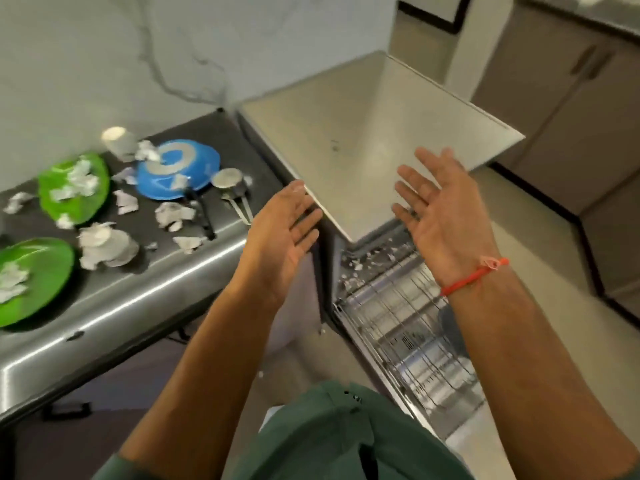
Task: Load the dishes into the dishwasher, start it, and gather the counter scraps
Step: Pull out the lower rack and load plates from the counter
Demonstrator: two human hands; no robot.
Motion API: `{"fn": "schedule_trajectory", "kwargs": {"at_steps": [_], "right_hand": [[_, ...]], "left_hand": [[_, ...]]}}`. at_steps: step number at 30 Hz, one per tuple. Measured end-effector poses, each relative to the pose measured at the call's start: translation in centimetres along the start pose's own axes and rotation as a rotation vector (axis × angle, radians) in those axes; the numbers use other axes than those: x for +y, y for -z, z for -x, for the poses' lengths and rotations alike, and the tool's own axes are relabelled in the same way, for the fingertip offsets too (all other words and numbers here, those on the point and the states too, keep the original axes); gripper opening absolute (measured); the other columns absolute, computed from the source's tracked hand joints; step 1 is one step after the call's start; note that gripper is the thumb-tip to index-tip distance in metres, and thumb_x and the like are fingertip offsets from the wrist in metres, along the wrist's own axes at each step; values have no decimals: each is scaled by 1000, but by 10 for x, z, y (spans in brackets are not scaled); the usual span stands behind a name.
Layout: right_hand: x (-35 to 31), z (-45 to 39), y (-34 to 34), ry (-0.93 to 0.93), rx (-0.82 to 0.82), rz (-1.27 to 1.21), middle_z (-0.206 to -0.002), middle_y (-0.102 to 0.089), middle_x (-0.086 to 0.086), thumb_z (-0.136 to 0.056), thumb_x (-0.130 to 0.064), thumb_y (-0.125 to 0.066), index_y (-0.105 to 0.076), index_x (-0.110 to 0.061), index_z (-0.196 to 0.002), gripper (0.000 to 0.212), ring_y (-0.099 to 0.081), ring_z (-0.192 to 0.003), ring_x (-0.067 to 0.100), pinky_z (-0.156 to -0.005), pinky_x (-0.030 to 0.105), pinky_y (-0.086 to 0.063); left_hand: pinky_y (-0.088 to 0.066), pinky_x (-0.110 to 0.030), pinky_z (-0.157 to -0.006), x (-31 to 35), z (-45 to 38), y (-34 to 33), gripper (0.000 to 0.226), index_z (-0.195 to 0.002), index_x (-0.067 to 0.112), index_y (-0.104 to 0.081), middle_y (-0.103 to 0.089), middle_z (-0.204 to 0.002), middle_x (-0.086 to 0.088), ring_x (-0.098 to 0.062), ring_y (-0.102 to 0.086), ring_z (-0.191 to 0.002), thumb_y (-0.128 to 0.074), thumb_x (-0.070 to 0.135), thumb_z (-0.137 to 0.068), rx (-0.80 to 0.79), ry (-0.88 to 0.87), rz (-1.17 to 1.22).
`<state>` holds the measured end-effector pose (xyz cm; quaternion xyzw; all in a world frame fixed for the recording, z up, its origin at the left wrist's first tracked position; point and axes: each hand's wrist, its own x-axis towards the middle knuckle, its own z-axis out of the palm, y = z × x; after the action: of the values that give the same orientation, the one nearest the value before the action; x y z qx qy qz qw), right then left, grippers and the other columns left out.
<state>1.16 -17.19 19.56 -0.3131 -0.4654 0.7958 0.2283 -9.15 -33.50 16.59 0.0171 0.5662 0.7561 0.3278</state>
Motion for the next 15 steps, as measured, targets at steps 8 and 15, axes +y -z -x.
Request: {"fn": "schedule_trajectory", "kwargs": {"at_steps": [8,15], "right_hand": [[50,-11,-162,-85,-298,91,-135,-63,2,-103,-53,-38,-57,-28,-138,47,-57,-127,17,-107,39,-44],[90,-9,-253,-203,-572,186,-134,-64,1,-102,-54,-38,-59,-29,-136,47,-58,-127,17,-110,41,-42]], "left_hand": [[-46,-40,-108,68,9,133,40,-140,26,-56,-64,-135,-1,-18,-66,-118,-57,33,-100,234,-136,137],[-48,-39,-104,83,34,202,35,-134,26,-62,-70,-126,1,-16,-69,-113,-59,31,-99,465,-226,262]]}}
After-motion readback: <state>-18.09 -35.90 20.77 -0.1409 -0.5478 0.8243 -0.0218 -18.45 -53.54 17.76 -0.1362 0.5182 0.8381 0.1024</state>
